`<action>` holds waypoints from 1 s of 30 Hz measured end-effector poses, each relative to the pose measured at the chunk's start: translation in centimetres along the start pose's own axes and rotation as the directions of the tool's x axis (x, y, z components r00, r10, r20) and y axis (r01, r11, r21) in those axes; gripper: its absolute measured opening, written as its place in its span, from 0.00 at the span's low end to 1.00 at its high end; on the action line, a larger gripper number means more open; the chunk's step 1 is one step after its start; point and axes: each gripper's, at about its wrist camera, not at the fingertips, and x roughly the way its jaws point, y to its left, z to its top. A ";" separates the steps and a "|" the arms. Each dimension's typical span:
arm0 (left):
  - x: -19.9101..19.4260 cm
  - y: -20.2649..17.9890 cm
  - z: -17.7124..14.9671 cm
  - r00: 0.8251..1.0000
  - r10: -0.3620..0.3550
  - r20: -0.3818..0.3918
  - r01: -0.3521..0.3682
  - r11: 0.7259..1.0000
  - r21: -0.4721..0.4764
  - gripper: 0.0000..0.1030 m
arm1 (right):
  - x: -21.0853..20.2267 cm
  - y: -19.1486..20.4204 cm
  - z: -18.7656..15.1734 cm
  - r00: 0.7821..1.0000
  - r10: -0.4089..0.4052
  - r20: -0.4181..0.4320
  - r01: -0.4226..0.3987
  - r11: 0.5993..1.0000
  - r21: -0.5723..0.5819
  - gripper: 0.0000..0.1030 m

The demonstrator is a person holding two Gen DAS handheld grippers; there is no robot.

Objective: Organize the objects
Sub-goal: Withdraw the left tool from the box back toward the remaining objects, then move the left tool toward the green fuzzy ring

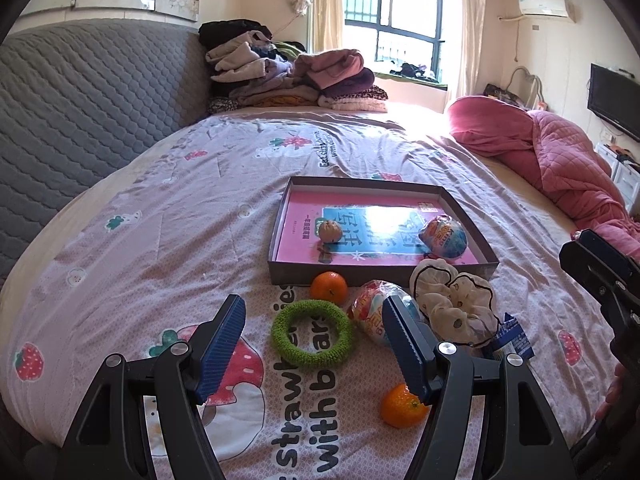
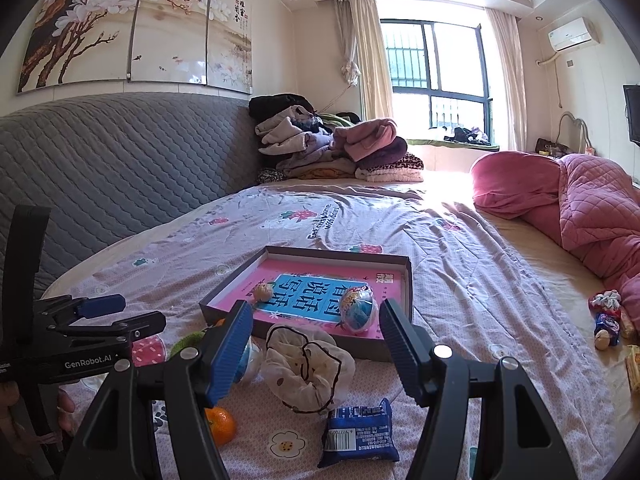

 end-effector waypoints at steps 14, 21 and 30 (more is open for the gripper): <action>0.1 -0.8 -1.4 0.999 -0.024 -0.028 0.025 0.999 0.031 0.70 | 0.8 0.5 -1.4 0.999 -0.014 -0.051 0.012 0.999 -0.036 0.63; 0.8 -1.1 -2.0 0.998 -0.015 -0.062 0.017 0.999 0.038 0.70 | 1.1 0.6 -1.5 0.998 -0.019 -0.057 0.017 0.999 -0.042 0.63; 1.7 -0.6 -2.6 0.994 -0.015 -0.110 0.018 0.999 0.029 0.70 | 1.3 0.7 -1.6 0.997 -0.012 -0.072 0.009 0.999 -0.042 0.63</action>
